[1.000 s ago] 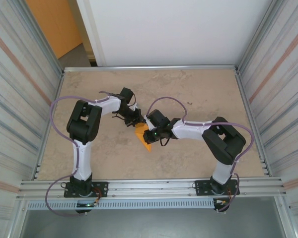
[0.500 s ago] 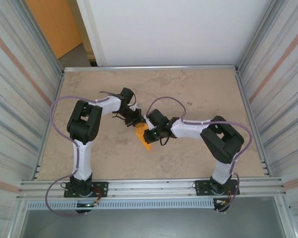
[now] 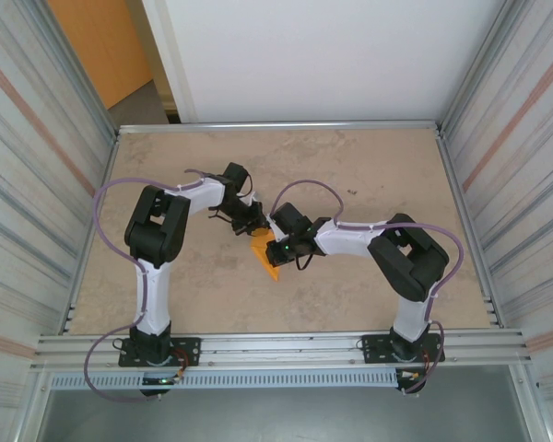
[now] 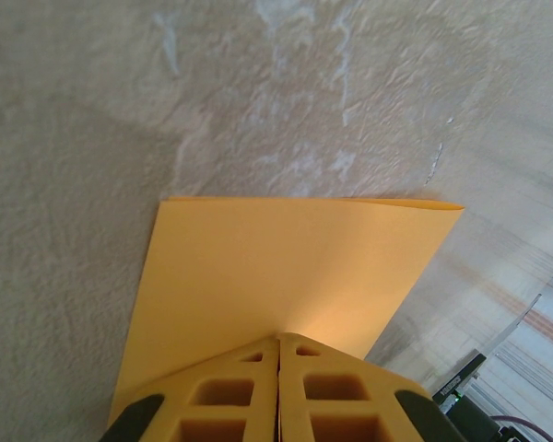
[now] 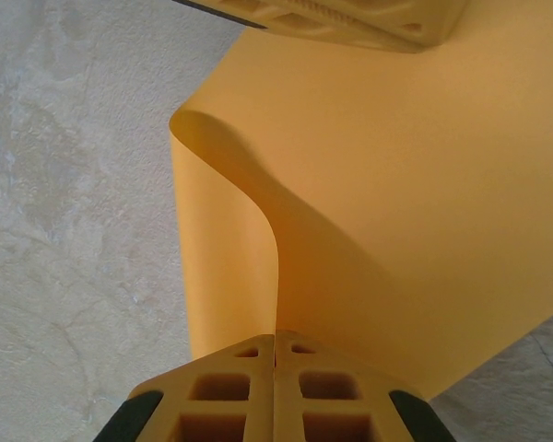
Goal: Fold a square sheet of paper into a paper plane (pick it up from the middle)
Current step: Third fold the triangle at the center of the table.
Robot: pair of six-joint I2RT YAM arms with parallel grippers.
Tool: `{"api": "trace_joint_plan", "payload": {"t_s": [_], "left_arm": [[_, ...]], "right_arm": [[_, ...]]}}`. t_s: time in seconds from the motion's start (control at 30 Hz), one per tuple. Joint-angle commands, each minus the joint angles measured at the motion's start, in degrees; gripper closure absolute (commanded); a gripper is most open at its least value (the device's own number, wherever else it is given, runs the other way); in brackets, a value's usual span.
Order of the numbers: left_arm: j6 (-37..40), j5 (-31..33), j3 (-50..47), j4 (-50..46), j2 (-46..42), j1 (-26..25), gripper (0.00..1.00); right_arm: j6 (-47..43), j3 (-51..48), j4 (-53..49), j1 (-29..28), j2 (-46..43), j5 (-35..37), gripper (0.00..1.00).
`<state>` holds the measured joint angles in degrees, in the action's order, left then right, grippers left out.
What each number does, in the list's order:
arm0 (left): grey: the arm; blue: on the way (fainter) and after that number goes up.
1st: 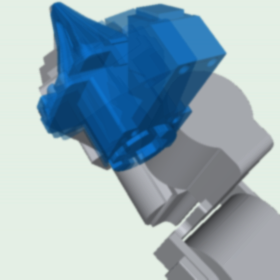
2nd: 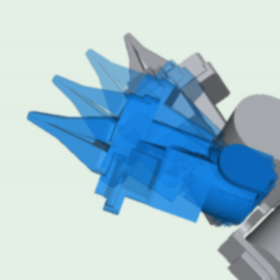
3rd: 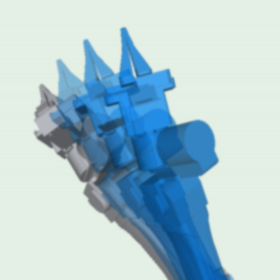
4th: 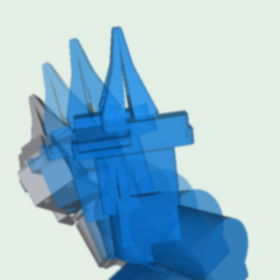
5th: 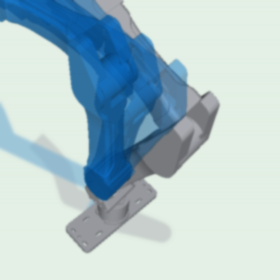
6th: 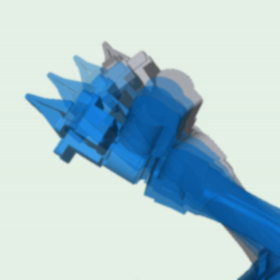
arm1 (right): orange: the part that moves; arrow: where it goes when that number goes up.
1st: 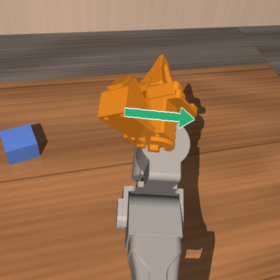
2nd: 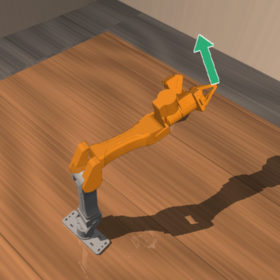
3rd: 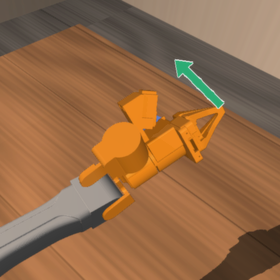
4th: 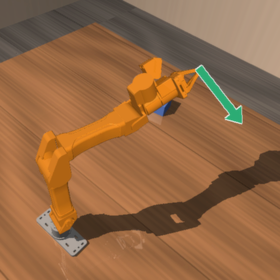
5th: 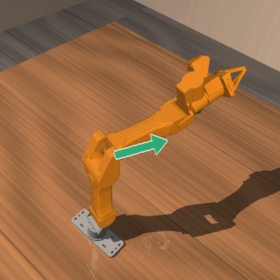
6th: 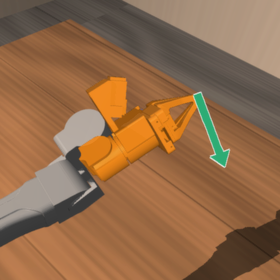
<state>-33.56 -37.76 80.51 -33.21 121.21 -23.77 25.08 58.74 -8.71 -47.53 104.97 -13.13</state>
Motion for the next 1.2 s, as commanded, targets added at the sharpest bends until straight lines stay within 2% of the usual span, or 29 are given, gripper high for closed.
{"api": "trace_joint_plan", "payload": {"t_s": [0.0, 0.8, 1.17], "left_arm": [[1.11, 1.66, -0.16, -2.39, 2.24, -0.84, 0.91], [0.01, 1.05, 0.04, -1.77, 0.44, -0.65, 0.9], [-3.83, 1.57, -4.58, 0.98, -9.55, 5.6, 0.85]], "right_arm": [[0.32, 1.68, -1.05, 0.29, 1.01, -0.28, 0.93], [0.75, 1.72, -2.34, 0.2, 2.43, -0.25, 0.93], [1.19, 0.97, -2.45, 0.29, 2.3, 0.33, 0.93]]}}
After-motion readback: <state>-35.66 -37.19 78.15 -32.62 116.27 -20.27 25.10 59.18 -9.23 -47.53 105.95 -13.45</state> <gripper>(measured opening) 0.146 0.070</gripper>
